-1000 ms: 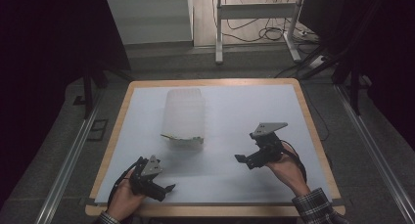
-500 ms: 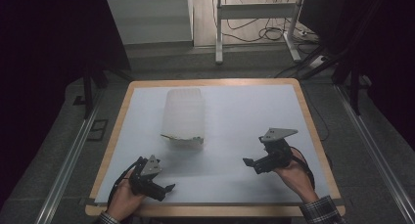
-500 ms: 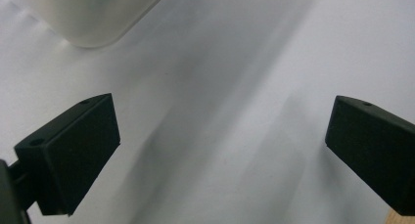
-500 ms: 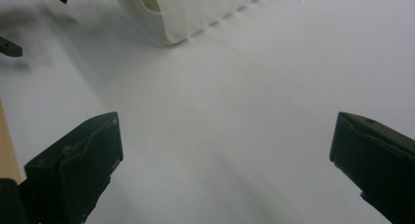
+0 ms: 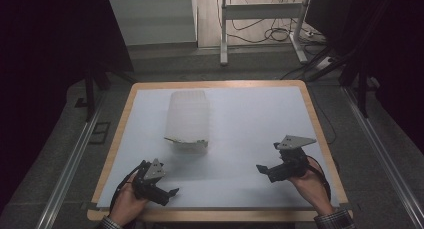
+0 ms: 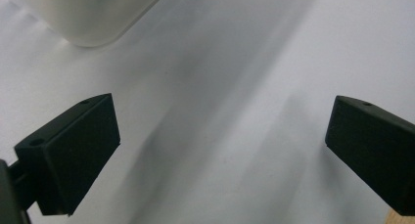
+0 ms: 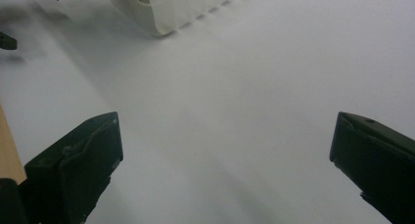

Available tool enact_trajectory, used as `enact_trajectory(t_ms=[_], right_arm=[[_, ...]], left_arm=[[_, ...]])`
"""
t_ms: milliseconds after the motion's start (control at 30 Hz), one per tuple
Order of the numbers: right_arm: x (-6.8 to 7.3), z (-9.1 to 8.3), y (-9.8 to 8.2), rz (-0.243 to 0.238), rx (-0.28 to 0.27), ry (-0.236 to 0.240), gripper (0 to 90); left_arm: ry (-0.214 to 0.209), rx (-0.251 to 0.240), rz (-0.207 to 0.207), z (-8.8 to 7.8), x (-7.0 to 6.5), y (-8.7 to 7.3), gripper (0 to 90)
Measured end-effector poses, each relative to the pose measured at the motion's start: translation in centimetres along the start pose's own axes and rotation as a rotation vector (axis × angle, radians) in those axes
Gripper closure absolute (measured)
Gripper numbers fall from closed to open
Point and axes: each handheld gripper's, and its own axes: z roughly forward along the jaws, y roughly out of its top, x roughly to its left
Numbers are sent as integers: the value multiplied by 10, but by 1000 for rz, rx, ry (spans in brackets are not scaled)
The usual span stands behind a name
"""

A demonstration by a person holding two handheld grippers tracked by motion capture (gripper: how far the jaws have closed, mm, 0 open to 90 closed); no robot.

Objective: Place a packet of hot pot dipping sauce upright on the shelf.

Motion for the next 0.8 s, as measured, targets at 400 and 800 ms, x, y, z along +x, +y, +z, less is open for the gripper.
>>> enact_trajectory(t_ms=[400,800], right_arm=[[-3,-13,-17,3,-1,-47,0],[-8,-24,-35,17,6,-90,0]], left_arm=[[4,3,-4,-1,0,-1,0],[12,5,-14,-3,-1,-3,0]])
